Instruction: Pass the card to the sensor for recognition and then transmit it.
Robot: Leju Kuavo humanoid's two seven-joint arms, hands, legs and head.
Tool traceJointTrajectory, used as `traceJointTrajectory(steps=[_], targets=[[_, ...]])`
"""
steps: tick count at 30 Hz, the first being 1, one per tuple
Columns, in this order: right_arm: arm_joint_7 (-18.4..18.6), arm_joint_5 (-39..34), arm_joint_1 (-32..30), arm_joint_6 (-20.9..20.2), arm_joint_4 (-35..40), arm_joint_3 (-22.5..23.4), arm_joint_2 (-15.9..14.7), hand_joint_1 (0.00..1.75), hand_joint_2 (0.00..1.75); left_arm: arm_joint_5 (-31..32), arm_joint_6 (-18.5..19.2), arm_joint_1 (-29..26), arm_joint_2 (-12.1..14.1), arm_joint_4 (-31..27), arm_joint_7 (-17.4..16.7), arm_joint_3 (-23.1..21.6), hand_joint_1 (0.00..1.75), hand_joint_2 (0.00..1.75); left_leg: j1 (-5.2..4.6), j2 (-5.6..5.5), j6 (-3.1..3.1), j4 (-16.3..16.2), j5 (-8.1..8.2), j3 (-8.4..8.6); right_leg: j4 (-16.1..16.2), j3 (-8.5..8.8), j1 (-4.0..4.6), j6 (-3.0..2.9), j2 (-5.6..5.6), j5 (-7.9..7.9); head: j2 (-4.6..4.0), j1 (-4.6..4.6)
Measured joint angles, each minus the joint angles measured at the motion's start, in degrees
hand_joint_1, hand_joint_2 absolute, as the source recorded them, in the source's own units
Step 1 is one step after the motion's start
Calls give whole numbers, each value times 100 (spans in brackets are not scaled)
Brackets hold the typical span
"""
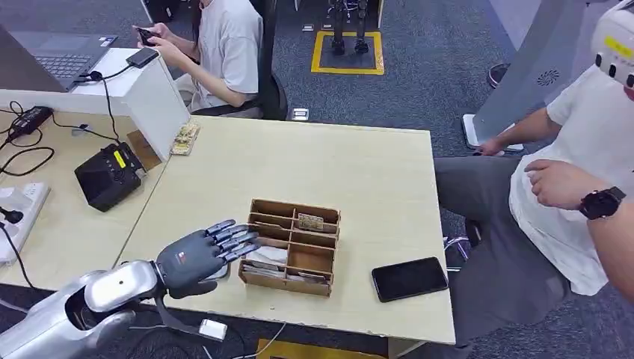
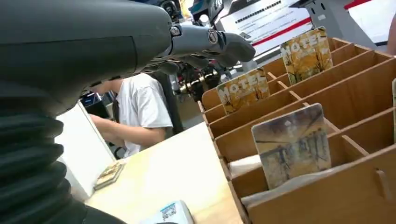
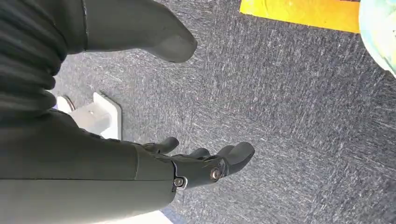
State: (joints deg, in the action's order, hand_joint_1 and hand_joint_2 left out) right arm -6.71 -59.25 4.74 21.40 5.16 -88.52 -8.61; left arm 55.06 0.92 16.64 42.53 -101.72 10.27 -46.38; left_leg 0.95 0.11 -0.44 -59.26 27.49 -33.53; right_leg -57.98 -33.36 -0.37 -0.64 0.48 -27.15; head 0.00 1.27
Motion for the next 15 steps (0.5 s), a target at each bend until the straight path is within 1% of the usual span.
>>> traceJointTrajectory(steps=[3, 10, 15], targets=[[0, -50, 3, 0, 4, -4, 7, 0, 175, 229, -118, -58, -55, 20, -160, -109, 0, 175, 0, 0, 0, 0, 0, 0, 0, 0, 0, 0, 0, -1, 0, 0], [2, -79, 12, 0, 7, -9, 11, 0, 175, 185, -212, -200, -201, 88, -173, -153, 0, 175, 0, -1, 0, 0, 0, -1, 0, 0, 0, 0, -1, -1, 0, 0], [0, -72, 16, 4, 7, -15, 13, 0, 175, 201, -240, -222, -361, 199, -238, -157, 0, 175, 0, -1, 0, 0, 0, 0, 0, 1, 0, 1, -1, 0, 0, 0]])
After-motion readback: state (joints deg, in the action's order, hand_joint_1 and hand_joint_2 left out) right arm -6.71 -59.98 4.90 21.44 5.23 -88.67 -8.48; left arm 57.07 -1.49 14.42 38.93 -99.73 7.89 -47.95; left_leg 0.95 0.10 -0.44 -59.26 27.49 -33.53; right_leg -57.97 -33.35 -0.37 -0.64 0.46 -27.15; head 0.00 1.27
